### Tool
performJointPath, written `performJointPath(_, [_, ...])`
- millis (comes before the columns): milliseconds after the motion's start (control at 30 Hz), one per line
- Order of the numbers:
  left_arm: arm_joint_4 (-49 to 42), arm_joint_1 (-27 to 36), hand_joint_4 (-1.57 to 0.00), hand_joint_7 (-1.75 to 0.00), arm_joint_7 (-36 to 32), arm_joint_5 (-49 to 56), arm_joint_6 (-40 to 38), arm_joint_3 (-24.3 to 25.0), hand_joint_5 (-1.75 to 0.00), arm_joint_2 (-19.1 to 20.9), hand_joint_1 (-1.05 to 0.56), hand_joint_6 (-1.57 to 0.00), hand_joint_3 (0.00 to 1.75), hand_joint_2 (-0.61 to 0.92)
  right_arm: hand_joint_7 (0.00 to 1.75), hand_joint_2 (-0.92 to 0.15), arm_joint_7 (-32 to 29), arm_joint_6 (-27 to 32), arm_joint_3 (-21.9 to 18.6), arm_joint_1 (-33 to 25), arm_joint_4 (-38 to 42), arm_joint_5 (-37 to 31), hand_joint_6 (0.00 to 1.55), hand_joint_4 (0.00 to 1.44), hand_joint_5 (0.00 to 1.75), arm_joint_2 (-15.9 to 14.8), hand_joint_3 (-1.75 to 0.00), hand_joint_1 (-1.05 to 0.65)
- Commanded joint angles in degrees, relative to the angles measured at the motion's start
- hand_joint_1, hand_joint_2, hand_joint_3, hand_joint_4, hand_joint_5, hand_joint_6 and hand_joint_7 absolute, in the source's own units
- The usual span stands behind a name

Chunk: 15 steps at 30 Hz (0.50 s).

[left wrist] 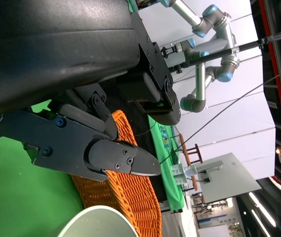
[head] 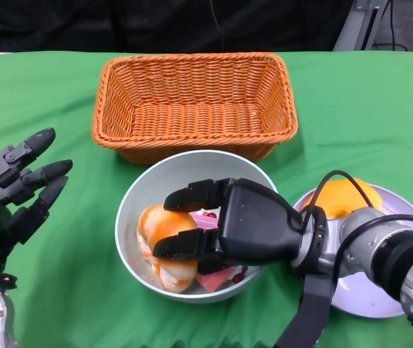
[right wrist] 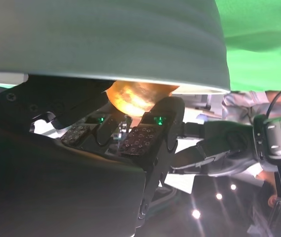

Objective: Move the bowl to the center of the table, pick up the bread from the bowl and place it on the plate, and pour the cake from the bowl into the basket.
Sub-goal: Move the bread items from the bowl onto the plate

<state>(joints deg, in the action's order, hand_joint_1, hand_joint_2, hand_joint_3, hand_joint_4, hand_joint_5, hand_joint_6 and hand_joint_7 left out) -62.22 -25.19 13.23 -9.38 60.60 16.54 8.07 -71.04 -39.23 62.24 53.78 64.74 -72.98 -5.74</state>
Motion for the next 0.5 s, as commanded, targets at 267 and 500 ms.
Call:
performJointPath(267, [-0.27, -0.61, -1.03, -0.02, -0.64, -0.05, 0.2, 0.29, -0.13, 0.99, -0.51, -0.86, 0.19, 0.92, 0.02, -0.78, -2.8, 0.98, 2.57, 0.47, 2.99, -0.61, 1.24, 0.9, 1.04, 1.81, 0.0, -0.33])
performJointPath(500, [-0.33, -0.61, -1.06, -0.02, 0.48, -0.56, -0.27, 0.43, -0.14, 0.89, -0.49, -0.88, 0.19, 0.92, 0.01, -0.74, -4.59, 3.33, 2.08, -0.13, 3.4, -0.15, 1.27, 0.81, 1.18, 2.03, 0.0, -0.32])
